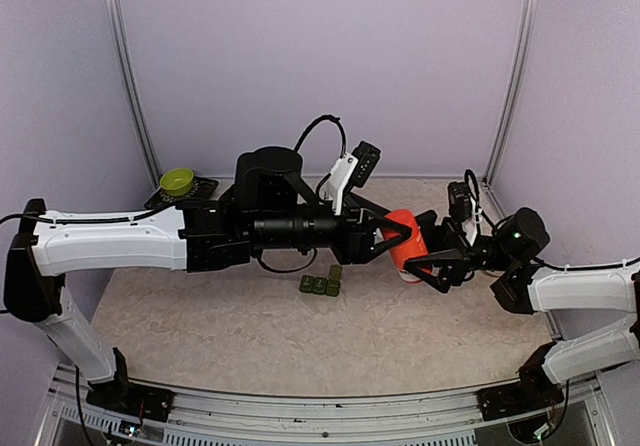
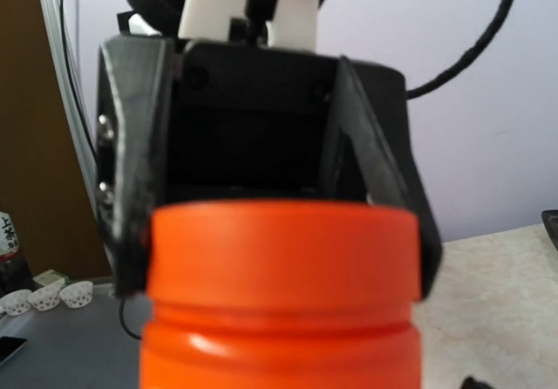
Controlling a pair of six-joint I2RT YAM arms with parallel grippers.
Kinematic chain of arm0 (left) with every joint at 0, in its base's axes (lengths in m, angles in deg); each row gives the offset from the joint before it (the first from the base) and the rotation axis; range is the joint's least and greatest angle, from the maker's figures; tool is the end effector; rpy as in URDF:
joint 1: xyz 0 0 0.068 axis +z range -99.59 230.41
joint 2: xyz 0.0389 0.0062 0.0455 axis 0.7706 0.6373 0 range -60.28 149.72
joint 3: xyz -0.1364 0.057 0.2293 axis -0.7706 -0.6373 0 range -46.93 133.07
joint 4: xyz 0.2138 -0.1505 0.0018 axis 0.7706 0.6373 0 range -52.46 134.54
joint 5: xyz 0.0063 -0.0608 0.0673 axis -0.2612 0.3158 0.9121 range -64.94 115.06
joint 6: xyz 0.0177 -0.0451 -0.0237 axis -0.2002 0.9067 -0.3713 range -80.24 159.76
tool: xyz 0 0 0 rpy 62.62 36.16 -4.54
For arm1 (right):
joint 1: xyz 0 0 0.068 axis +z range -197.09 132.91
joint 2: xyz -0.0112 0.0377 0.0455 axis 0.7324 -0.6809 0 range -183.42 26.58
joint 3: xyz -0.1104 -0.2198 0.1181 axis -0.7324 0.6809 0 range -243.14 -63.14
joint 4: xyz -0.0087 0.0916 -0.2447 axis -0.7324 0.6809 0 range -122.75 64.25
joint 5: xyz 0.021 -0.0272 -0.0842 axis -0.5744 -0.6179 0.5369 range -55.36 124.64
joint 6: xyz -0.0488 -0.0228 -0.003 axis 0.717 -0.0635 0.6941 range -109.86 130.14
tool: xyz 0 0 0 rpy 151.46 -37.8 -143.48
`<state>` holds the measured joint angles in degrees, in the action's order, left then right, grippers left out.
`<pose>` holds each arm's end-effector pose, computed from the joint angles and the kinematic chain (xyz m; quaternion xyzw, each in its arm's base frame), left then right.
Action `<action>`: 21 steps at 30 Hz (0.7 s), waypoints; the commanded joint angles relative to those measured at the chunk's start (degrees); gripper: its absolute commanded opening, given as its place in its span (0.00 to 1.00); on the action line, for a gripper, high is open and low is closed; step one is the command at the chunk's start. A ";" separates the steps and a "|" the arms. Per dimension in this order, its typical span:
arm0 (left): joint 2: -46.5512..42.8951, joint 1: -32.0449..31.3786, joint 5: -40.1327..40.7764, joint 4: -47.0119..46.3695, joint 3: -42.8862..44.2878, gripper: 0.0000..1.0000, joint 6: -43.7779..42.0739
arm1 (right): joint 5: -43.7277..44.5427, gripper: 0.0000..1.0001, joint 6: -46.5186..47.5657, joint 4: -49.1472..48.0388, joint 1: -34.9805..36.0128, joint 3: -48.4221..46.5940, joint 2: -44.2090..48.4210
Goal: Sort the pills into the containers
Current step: Pass from the left arm to the right
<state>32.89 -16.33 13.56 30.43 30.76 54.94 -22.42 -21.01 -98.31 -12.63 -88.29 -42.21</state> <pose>0.1494 -0.3652 0.3537 0.3865 0.6495 -0.4835 0.4415 0.1727 0.1546 0.2688 -0.4098 0.4802 0.6192 0.4671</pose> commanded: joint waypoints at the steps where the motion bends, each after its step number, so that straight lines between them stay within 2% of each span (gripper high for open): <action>1: -3.36 -0.32 0.34 -3.69 -0.76 0.37 -0.23 | -0.64 0.88 1.02 1.80 0.61 -1.07 -0.11; 6: -4.03 -0.23 0.66 -4.08 -1.30 0.37 -0.47 | -0.94 0.87 0.66 1.42 0.61 0.07 0.05; 10: -3.95 -0.23 0.52 -4.37 -1.40 0.37 -0.39 | -1.10 0.82 0.57 1.64 0.61 0.08 -0.01; 14: -3.54 -0.23 0.48 -4.67 -1.55 0.37 -0.18 | -1.88 0.68 -0.48 0.50 0.85 -0.52 -0.58; 19: -3.28 -0.19 0.59 -4.92 -1.70 0.37 -0.14 | -3.09 0.57 -1.28 -0.18 1.60 -1.67 -1.72; 21: -3.29 -0.23 0.65 -4.84 -1.70 0.37 -0.13 | -3.53 0.49 -1.44 -0.31 1.98 -2.05 -2.22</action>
<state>30.42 -16.31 14.41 28.57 29.45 54.81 -24.17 -21.60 -97.02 -11.74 -88.55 -43.35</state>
